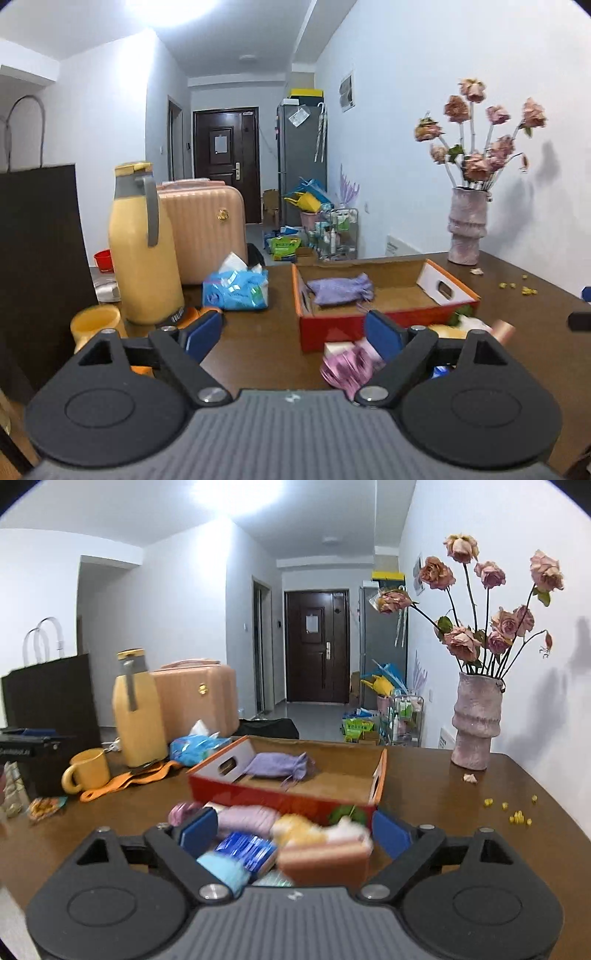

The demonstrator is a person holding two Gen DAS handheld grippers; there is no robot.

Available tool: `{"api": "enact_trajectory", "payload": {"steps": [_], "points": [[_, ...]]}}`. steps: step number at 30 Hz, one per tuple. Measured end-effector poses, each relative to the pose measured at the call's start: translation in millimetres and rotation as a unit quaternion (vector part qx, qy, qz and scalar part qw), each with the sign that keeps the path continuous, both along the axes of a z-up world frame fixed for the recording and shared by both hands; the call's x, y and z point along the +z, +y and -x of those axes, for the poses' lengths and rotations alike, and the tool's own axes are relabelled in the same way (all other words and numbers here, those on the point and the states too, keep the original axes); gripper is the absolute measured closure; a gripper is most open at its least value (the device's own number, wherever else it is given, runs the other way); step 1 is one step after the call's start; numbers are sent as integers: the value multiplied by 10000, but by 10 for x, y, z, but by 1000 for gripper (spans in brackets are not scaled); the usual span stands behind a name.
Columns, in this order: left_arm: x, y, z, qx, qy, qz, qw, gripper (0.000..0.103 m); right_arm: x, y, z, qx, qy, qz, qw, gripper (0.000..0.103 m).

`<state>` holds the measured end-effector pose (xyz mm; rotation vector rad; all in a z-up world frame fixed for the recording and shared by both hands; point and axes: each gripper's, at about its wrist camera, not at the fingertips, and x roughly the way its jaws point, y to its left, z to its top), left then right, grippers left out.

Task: Organize soft objects
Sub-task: 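Withdraw both grippers from the box back toward the soft items, then close the left gripper on the pink satin scrunchies while the right gripper grasps them too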

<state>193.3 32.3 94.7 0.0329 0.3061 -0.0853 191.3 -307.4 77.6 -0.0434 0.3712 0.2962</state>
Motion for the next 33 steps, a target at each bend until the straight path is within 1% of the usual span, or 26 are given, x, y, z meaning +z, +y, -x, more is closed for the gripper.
{"api": "enact_trajectory", "payload": {"steps": [2,3,4,7,8,9,11,13,15,17,21,22,23,24,26,27,30,33], "points": [[-113,-51,202,-114,-42,56,9999,12,-146,73,275,-37,-204,-28,9998,11],[-168,-90,291,-180,-48,57,9998,11,-227,107,401,-38,-288,-128,9995,8],[-220,-114,365,-180,-42,113,9998,11,-302,132,503,-14,-312,-261,9992,7],[-349,-177,475,-295,149,320,9989,11,-493,192,672,-2,-136,-686,9976,7],[-385,-206,479,-353,246,328,9985,11,-540,206,681,-40,-72,-767,9970,7],[-415,-235,481,-384,301,273,9984,11,-585,225,687,-64,20,-796,9968,7],[-457,-293,491,-358,293,87,9989,11,-631,276,653,-39,194,-678,9975,7],[-472,-301,510,-373,283,104,9989,11,-648,317,660,-83,214,-525,9984,7],[-478,-289,512,-408,294,173,9986,11,-653,331,680,-103,185,-526,9984,7],[-483,-291,481,-393,306,138,9987,11,-649,326,690,-84,156,-590,9981,7],[-559,-249,349,-367,479,228,9979,11,-646,334,619,-13,146,-644,9978,9],[-597,-235,283,-347,557,273,9975,11,-654,353,583,43,156,-659,9977,11],[-639,-224,213,-337,650,312,9968,14,-660,382,544,95,186,-664,9976,12],[-685,-204,123,-331,769,359,9958,19,-671,432,488,188,234,-651,9974,13],[-726,-122,-19,-242,876,431,9949,21,-697,573,361,379,331,-545,9972,16],[-711,-46,-96,-107,818,429,9957,21,-707,662,282,495,375,-468,9970,18],[-631,180,-281,292,614,334,9971,21,-770,1025,-31,895,526,-266,9942,18],[-605,370,-465,581,580,219,9964,21,-862,1456,-425,1144,689,47,9910,21]]}}
